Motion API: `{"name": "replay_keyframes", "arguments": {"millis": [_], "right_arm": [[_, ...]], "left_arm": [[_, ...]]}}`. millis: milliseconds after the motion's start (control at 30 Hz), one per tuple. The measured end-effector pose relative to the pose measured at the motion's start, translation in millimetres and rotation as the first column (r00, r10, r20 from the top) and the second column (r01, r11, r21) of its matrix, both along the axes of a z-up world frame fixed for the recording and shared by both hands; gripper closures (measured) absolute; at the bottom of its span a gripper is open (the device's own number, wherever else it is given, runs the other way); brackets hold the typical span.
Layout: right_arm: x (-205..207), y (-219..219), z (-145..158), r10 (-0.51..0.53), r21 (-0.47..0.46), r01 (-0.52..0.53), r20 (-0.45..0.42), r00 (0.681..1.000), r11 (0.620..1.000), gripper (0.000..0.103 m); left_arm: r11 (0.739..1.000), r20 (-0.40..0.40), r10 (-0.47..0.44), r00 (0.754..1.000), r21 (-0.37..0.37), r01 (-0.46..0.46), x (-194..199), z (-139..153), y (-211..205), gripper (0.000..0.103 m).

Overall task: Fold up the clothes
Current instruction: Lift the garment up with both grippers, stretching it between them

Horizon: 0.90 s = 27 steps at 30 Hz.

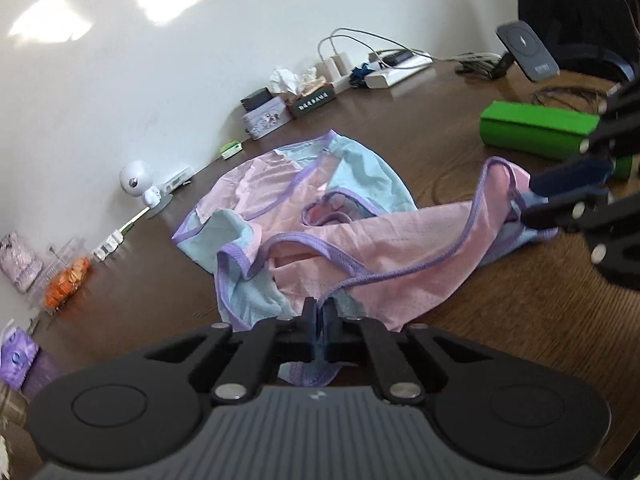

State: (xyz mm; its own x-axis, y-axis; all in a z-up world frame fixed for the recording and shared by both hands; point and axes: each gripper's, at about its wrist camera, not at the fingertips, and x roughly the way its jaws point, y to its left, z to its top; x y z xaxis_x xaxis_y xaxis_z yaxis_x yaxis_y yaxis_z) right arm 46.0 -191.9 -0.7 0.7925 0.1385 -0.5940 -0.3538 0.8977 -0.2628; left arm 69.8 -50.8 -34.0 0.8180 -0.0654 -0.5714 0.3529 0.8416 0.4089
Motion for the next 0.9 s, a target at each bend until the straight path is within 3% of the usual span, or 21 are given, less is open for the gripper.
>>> {"name": "replay_keyframes", "arguments": {"millis": [67,167,267,300,467,567,633,700,800,900], "right_arm": [[10,-2,0,-0.009,0.057,0.011,-0.023,1.0,0.998,0.09],[26,-3,-5,-0.103,0.051,0.104,-0.035,0.994,0.993,0.09],[39,-7,-10,-0.121,0.09,0.128,-0.076,0.99,0.988,0.091],[41,-6,-12,-0.126,0.089,0.132,-0.076,0.989,0.987,0.095],[24,1,5,-0.098,0.049,0.095,0.057,0.994,0.994,0.1],[13,4,32,-0.046,-0.003,0.048,0.181,0.982,0.999,0.1],[11,4,61,0.001,-0.044,0.011,0.263,0.965,0.999,0.1],[6,4,99,0.043,-0.089,-0.011,0.36,0.932,0.996,0.1],[-29,6,163,0.103,-0.122,-0.045,0.527,0.844,0.992,0.1],[-69,4,205,0.122,-0.124,-0.056,0.633,0.764,0.991,0.1]], "left_arm": [[0.999,0.003,0.02,1.0,-0.034,-0.019,0,6,4,0.1],[0.997,0.016,0.046,0.999,-0.058,-0.045,-2,11,9,0.1],[0.995,0.018,0.057,0.998,-0.079,-0.056,-5,15,14,0.1],[0.995,0.022,0.062,0.998,-0.083,-0.06,-6,16,15,0.1],[0.988,0.071,0.134,0.988,-0.083,-0.128,-7,26,24,0.1],[0.983,0.164,0.158,0.974,-0.117,-0.14,-9,54,31,0.101],[0.983,0.258,0.153,0.954,-0.136,-0.12,-11,85,35,0.101],[0.983,0.37,0.152,0.917,-0.156,-0.1,-21,125,38,0.101],[0.976,0.5,0.174,0.849,-0.204,-0.08,-54,182,45,0.101],[0.972,0.595,0.194,0.78,-0.222,-0.073,-93,219,50,0.101]]}}
